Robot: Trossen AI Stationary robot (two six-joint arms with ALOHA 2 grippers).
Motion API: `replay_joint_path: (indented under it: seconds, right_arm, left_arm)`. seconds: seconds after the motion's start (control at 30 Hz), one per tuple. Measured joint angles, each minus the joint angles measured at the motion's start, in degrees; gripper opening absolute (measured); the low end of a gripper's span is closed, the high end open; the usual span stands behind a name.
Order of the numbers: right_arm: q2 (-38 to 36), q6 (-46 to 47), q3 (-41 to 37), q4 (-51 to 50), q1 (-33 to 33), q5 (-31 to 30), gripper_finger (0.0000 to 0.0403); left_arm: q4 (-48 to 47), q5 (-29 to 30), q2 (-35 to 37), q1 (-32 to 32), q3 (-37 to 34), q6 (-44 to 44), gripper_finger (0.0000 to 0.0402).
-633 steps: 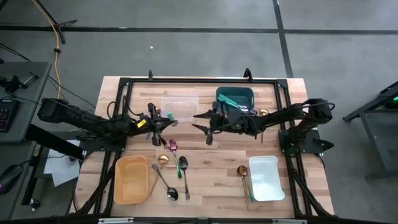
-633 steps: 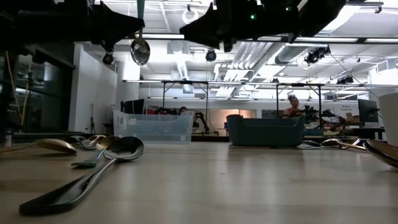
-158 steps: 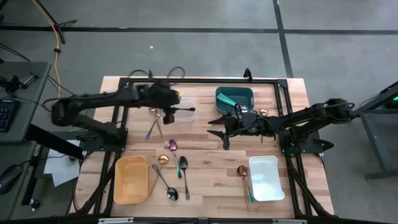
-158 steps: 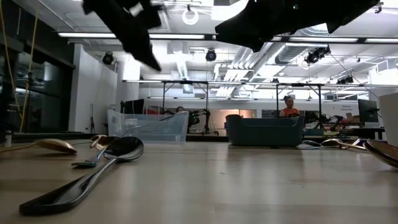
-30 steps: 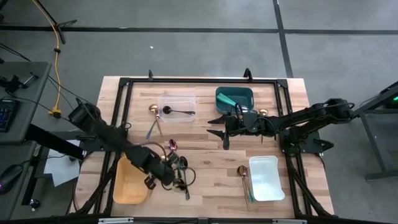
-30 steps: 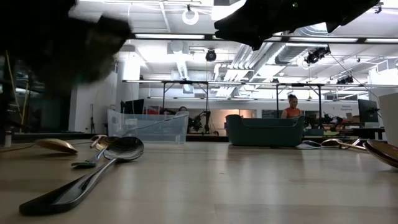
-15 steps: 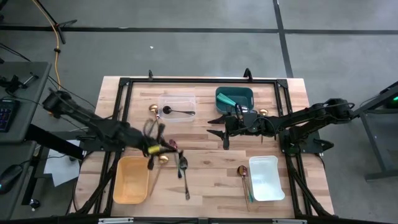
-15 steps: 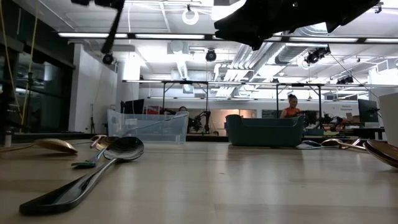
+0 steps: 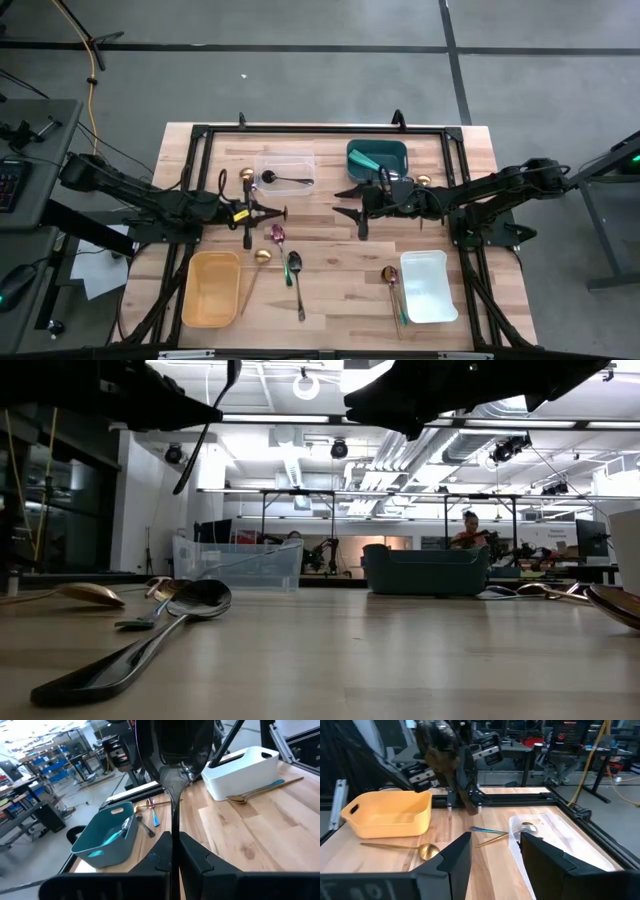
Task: Sort silverware by color (type)
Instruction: Put the black spoon into the transparent bin
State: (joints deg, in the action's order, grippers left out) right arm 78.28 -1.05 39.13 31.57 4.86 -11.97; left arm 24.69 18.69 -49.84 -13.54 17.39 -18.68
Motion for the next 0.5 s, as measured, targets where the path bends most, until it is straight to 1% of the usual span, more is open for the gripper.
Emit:
replay_joint_path:
  seconds: [0.17,0.5]
  right_arm:
    - [0.00,1.07,0.01,0.13,-0.01,-2.58,0.0165]
    - [0.00,1.13,0.00,0.05,0.00,-2.60,0.0165]
  left_arm:
    - [-0.17,-0.02,0.00,0.19,0.00,0.02,0.0005]
    - [0.22,0.03,0.00,0.19,0.02,0.03,0.0006]
